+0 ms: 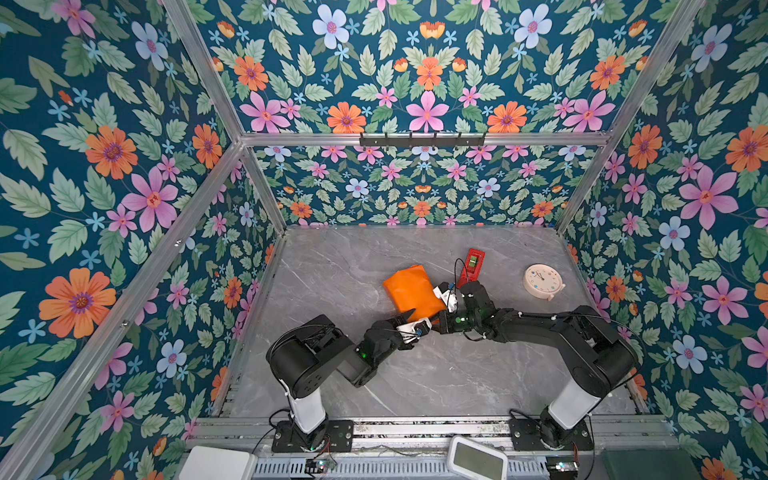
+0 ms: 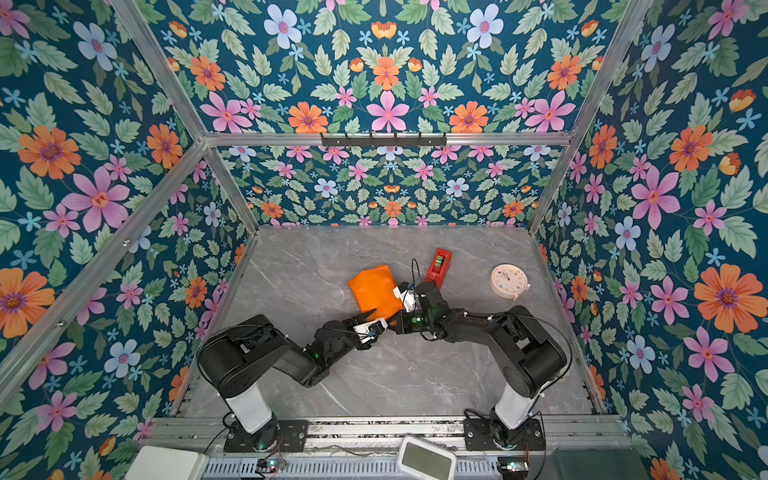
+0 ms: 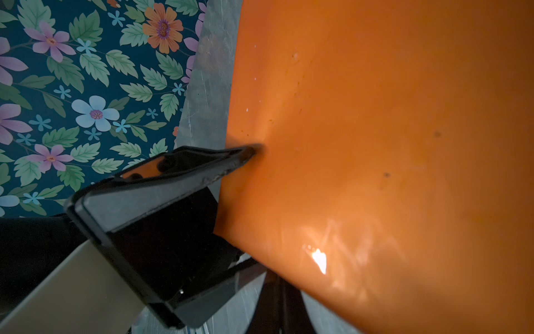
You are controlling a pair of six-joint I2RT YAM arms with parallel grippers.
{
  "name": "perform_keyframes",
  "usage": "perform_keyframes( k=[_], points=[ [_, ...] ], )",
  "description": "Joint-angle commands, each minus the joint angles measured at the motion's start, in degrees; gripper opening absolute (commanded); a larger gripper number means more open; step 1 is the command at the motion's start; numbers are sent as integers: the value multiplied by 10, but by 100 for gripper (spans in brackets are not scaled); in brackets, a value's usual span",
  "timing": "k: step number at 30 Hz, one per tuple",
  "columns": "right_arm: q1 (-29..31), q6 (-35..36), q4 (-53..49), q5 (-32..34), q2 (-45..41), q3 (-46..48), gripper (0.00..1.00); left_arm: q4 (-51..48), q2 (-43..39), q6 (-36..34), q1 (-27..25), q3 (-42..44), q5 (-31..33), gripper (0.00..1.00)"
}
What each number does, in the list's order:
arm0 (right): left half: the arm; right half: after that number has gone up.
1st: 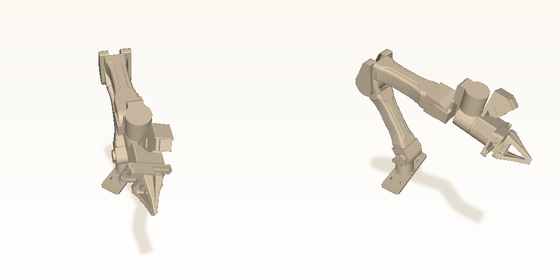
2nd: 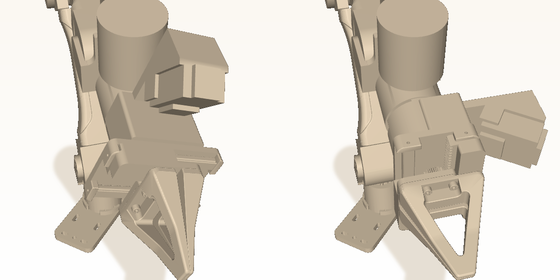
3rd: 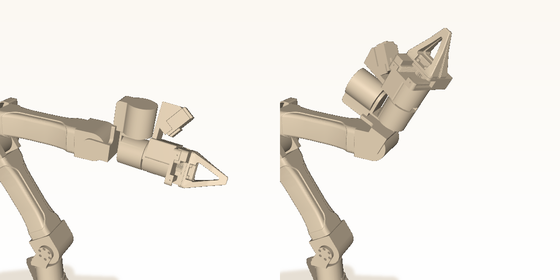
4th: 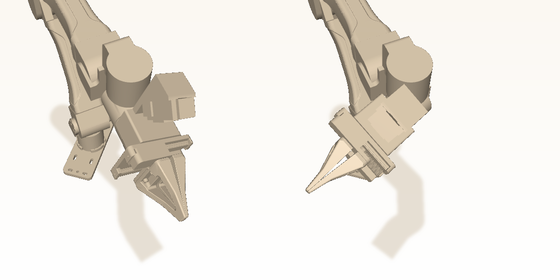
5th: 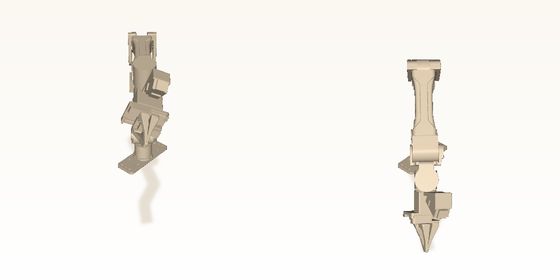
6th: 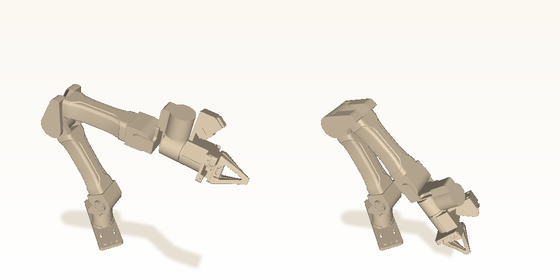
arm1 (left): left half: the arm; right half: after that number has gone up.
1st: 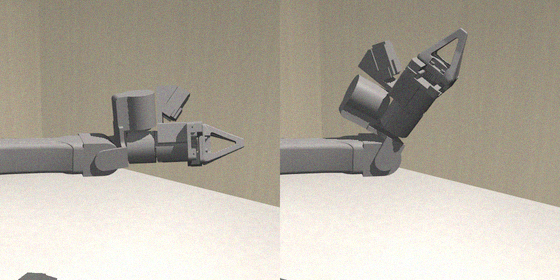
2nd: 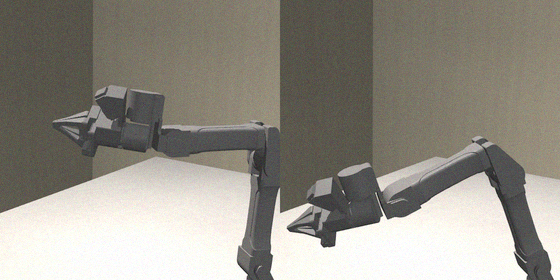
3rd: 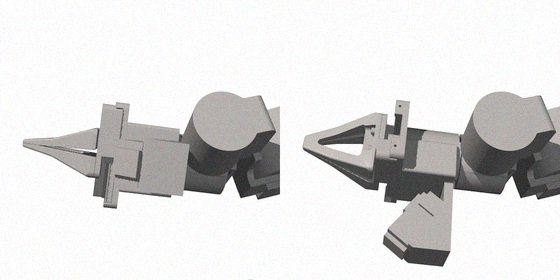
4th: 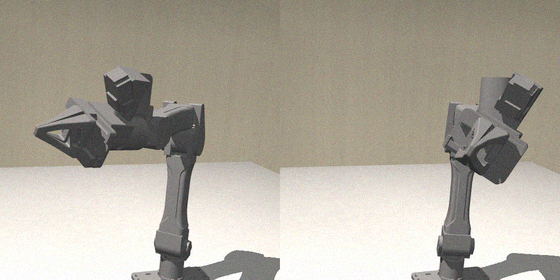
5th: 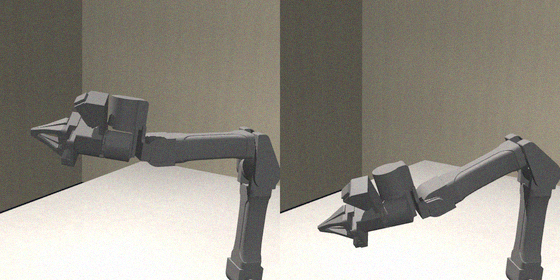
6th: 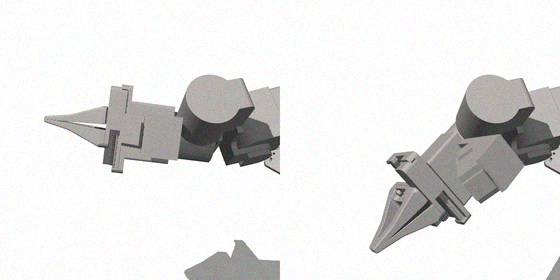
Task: Wrap the gift box in paper
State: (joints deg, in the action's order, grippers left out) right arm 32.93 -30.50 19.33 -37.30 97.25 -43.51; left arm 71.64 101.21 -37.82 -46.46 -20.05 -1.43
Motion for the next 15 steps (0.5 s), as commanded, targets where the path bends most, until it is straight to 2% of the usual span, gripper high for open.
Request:
perform_keyframes(
  k=[1, 15],
  points=[
    [0, -1, -7, 10, 3, -5, 0, -60, 0, 9, 0, 3, -15, 53],
    [0, -30, 3, 27, 3, -7, 0, -60, 0, 8, 0, 2, -15, 53]
  ],
)
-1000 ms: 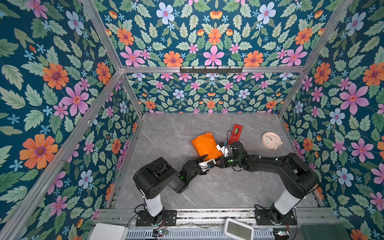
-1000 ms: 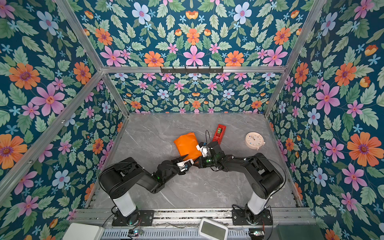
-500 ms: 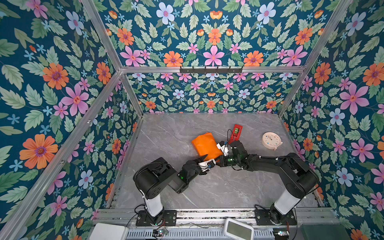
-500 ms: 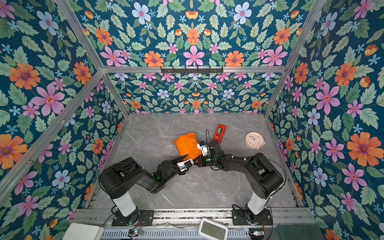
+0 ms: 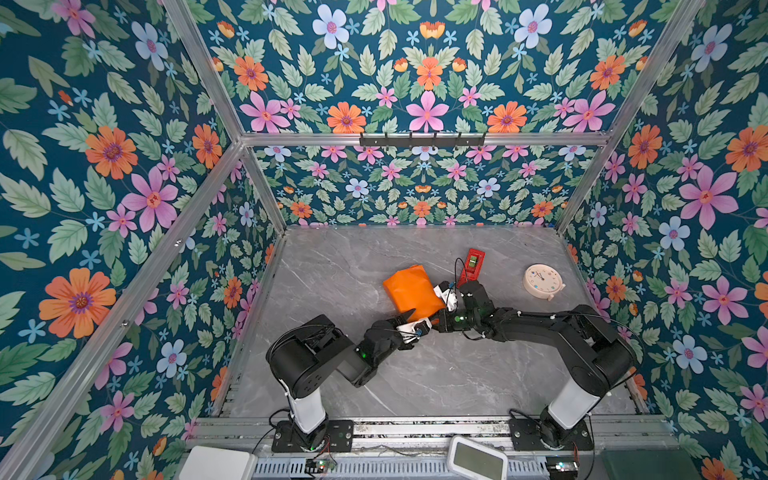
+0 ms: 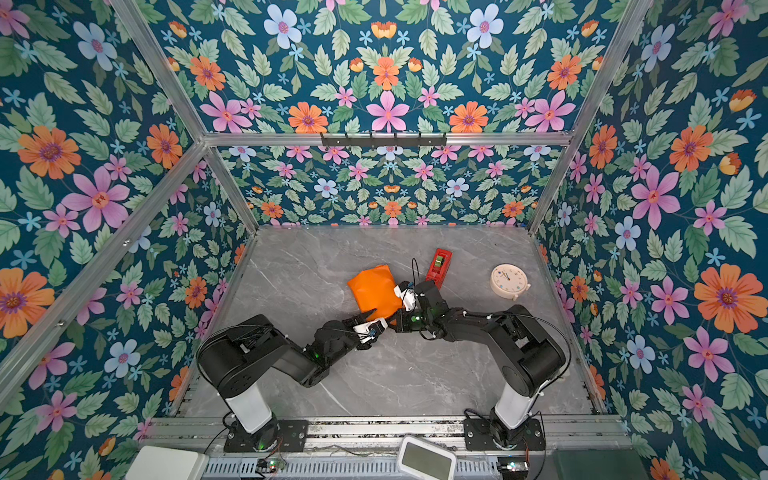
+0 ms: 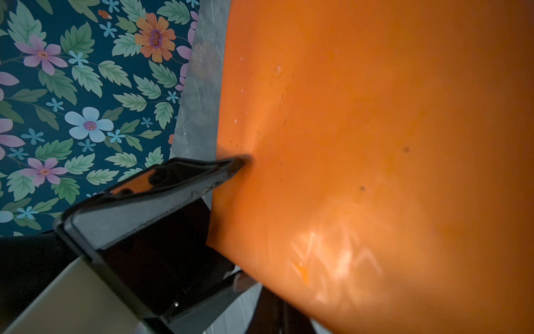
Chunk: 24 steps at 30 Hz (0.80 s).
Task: Wrap the gift box in paper
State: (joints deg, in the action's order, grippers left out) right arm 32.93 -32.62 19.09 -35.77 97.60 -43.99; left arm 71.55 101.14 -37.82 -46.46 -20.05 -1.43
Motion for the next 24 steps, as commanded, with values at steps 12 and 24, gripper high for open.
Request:
perform_keyframes(
  k=[12, 24],
  points=[
    [0, -48, 30, 14, 1, 3, 10, -59, 0, 7, 0, 3, -16, 52],
    [0, -72, 49, 14, -1, 7, 20, -59, 0, 6, 0, 3, -16, 52]
  ],
)
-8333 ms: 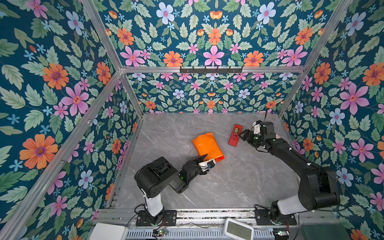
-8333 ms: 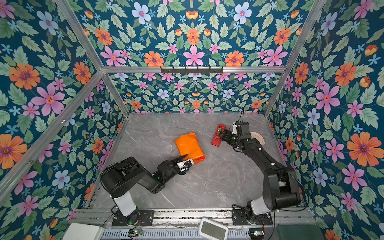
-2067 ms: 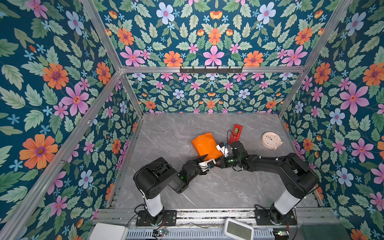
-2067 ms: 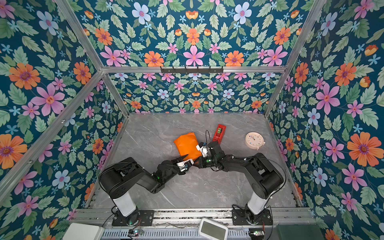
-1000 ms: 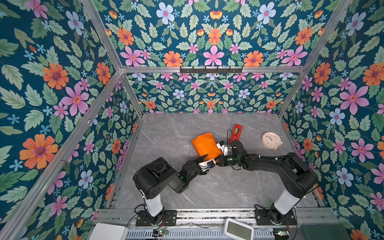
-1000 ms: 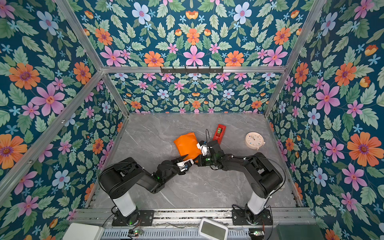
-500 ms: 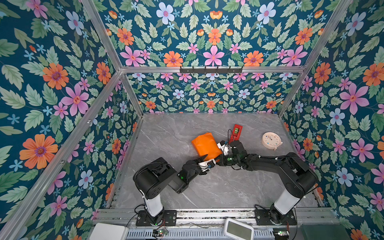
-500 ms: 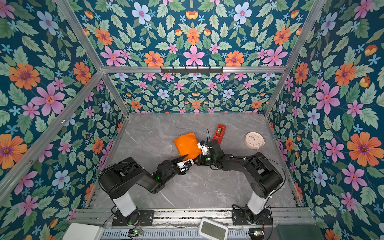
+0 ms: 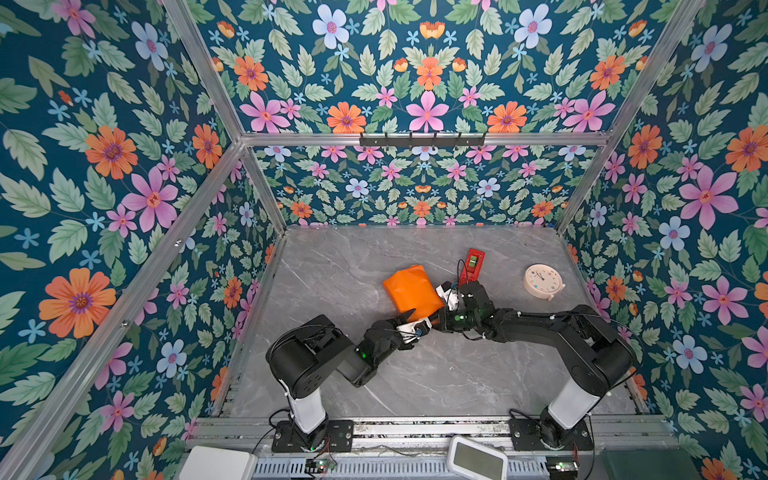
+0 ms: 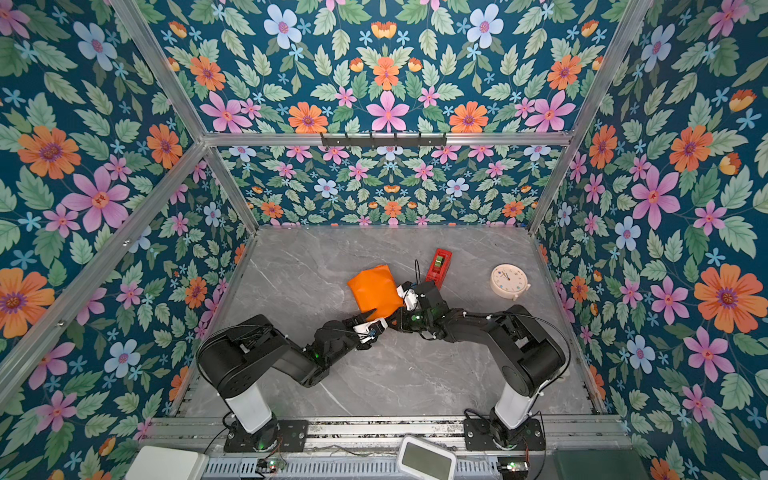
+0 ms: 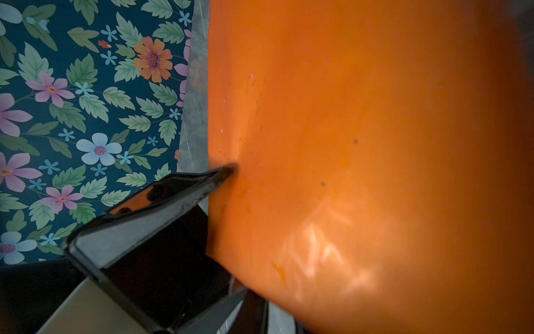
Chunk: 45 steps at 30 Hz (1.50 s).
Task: Wrap the gift box in paper
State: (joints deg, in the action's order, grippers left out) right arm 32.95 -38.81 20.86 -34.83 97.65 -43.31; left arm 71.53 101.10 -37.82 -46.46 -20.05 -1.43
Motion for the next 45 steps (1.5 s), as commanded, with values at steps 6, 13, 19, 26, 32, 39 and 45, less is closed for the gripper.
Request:
perform_keyframes(
  k=[6, 13, 19, 26, 32, 39, 45],
  points=[
    [0, -16, 32, 3, -3, 3, 26, -59, 1, 6, 0, 3, -16, 52],
    [0, -19, 36, 2, -10, 9, 34, -59, 1, 6, 0, 2, -16, 52],
    [0, -17, 29, 7, -18, 16, 40, -59, 1, 5, 0, 2, -16, 52],
    [0, -13, 17, 17, -21, 25, 47, -59, 1, 6, 0, 3, -16, 52],
    [-5, -2, -8, 32, -63, 40, 58, -59, 1, 5, 0, 3, -16, 52],
    [-17, 15, -45, 48, -120, 76, 60, -59, 1, 5, 0, 2, -16, 52],
    [-1, 6, -17, 58, -123, 81, 36, -58, 1, 5, 0, 3, -16, 52]
  ],
)
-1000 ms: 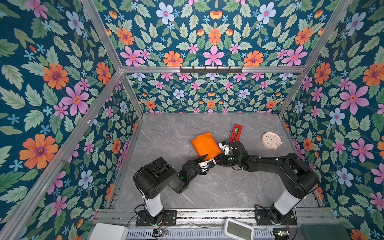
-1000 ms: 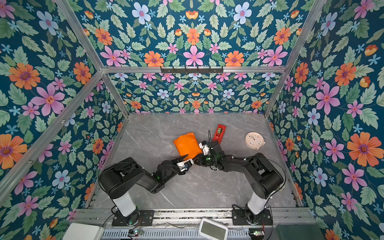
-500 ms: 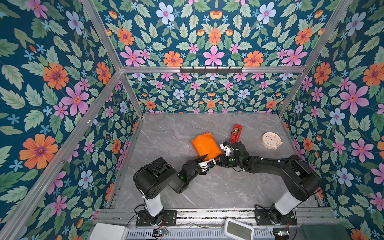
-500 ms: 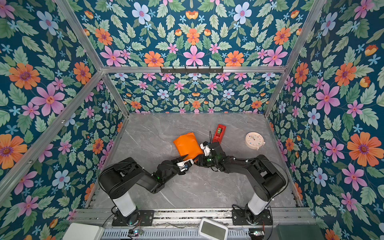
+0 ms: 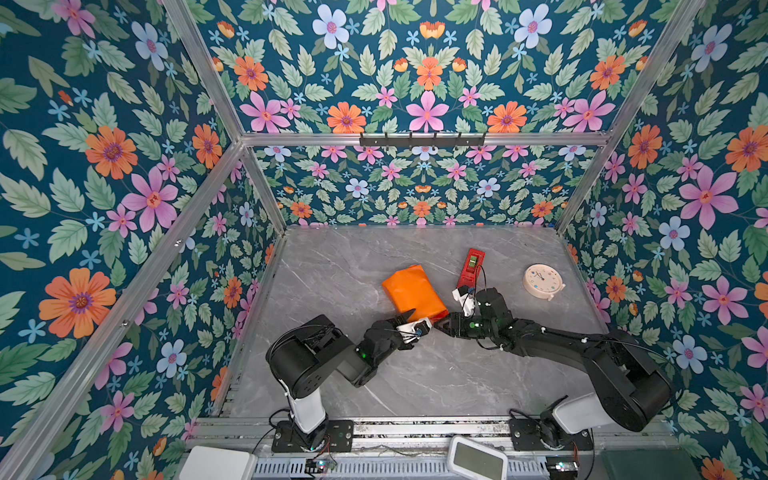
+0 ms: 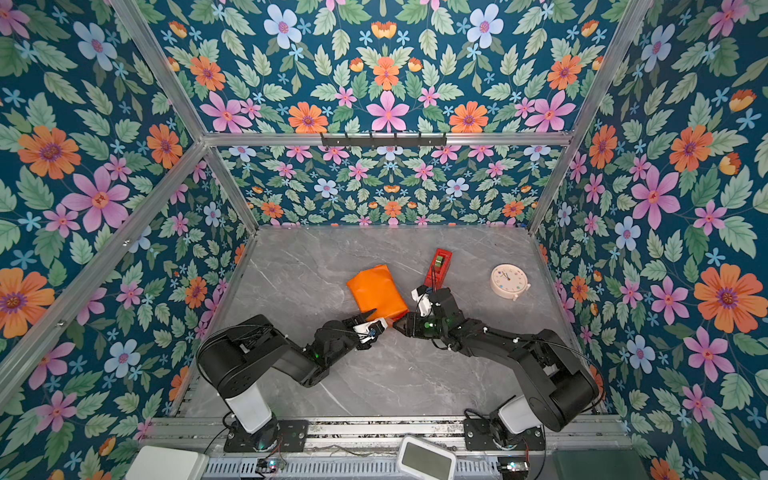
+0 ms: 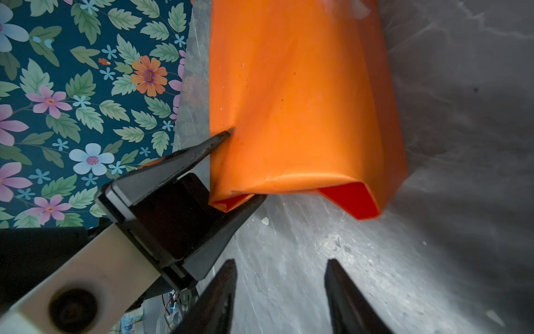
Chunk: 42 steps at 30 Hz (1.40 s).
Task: Wrap the gift box in paper
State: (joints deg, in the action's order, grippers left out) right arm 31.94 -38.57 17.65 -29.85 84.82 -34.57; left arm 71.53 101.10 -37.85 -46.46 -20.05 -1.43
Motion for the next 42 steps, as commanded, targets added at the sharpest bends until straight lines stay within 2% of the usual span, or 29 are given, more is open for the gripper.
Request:
perform_keyframes(
  k=[1, 4, 6, 15, 26, 42],
  points=[
    [14, 3, 17, 10, 15, -15, 30, -58, 1, 6, 0, 3, -15, 51],
    [21, -11, 46, 14, 45, -30, 17, -58, 1, 6, 0, 2, -15, 51],
    [21, -17, 60, 14, 61, -38, 13, -58, 0, 6, 0, 3, -16, 51],
    [23, -14, 66, 37, 117, -70, 11, -58, 1, 5, 0, 2, -16, 51],
    [23, -11, 80, 87, 131, -42, 10, -59, 0, 6, 0, 2, -16, 51],
    [27, -67, 159, 34, 108, -41, 11, -60, -3, 6, 0, 3, -17, 51]
  ],
)
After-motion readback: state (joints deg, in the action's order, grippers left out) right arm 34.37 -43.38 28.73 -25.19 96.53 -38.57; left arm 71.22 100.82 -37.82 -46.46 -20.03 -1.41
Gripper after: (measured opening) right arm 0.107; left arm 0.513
